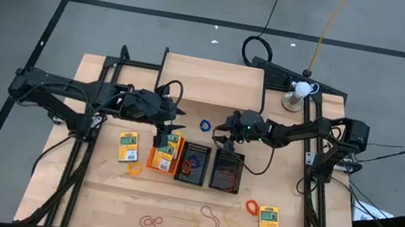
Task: Pick & Place Office Desk Supplies
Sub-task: Put the blue spring rubber band into the left black bin
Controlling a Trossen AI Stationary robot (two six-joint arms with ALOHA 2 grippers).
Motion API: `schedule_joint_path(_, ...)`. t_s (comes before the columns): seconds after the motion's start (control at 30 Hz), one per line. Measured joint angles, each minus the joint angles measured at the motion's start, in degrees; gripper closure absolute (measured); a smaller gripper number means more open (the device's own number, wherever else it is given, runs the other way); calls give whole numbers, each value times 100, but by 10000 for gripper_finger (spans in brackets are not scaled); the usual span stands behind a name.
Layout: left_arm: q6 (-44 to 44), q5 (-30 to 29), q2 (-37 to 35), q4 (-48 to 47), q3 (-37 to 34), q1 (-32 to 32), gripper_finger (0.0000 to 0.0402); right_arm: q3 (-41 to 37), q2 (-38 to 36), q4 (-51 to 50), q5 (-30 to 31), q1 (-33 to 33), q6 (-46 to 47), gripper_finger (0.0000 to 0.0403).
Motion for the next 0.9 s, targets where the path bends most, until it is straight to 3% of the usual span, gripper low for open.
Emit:
schedule_joint_path(0.27, 0, 0, 0, -7, 0, -2, 215, 145, 7, -48, 236, 105, 39, 207)
schedule_joint_path(0.5, -1, 0, 0, -43, 0, -2, 215, 668, 9, -1030, 677, 187, -308, 207)
schedule_joint_path(0.9, 31, -9, 0, -247, 0, 0, 215, 704, 171, -1131, 493, 180, 135, 207)
